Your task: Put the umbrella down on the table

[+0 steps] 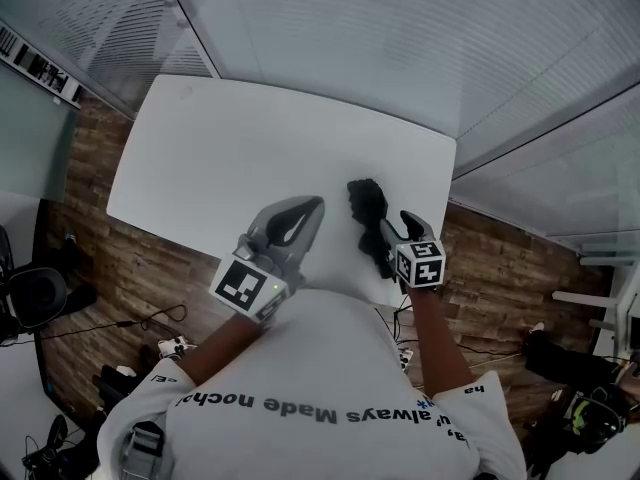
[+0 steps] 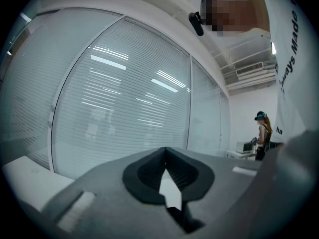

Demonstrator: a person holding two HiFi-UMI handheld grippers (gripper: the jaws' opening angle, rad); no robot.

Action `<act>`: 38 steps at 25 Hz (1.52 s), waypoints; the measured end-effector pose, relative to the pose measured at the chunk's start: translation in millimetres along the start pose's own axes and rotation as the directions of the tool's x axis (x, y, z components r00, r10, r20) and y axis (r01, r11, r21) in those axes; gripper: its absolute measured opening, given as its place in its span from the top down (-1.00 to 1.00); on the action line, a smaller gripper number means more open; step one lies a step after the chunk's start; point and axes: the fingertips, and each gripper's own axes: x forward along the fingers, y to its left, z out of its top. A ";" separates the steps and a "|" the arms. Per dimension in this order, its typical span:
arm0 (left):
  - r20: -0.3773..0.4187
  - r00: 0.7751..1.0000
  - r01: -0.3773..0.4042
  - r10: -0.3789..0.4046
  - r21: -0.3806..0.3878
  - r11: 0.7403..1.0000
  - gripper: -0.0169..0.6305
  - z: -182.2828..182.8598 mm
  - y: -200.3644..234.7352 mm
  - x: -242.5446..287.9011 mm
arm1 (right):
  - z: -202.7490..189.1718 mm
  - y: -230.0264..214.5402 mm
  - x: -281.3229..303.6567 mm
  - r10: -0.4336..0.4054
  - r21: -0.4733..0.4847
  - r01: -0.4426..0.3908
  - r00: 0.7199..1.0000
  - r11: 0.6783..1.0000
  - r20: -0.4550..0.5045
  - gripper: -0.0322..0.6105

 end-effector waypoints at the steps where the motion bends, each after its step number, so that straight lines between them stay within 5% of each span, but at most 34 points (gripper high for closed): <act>1: 0.001 1.000 0.002 -0.002 0.000 1.000 0.94 0.3 -1.0 0.7 | 12.8 3.6 -10.1 -0.002 -0.014 0.003 0.999 1.000 0.037 0.25; 10: -0.003 1.000 0.013 -0.013 0.013 1.000 0.94 -0.2 -5.5 3.2 | 119.6 55.9 -107.8 0.045 -0.138 0.005 0.933 0.990 0.358 0.37; 18: 0.004 1.000 0.022 -0.022 0.025 0.999 0.94 3.3 -10.8 5.0 | 158.6 84.5 -172.8 0.082 -0.161 0.004 0.848 0.987 0.523 0.49; 27: 0.018 0.999 0.035 -0.035 0.018 0.999 0.94 10.1 -20.0 5.4 | 172.6 102.7 -204.7 0.106 -0.200 0.014 0.812 0.980 0.574 0.52; 38: 0.008 1.000 0.030 -0.030 0.013 0.999 0.94 3.5 -25.8 1.5 | 159.4 103.0 -204.5 0.105 -0.188 0.004 0.817 0.982 0.566 0.54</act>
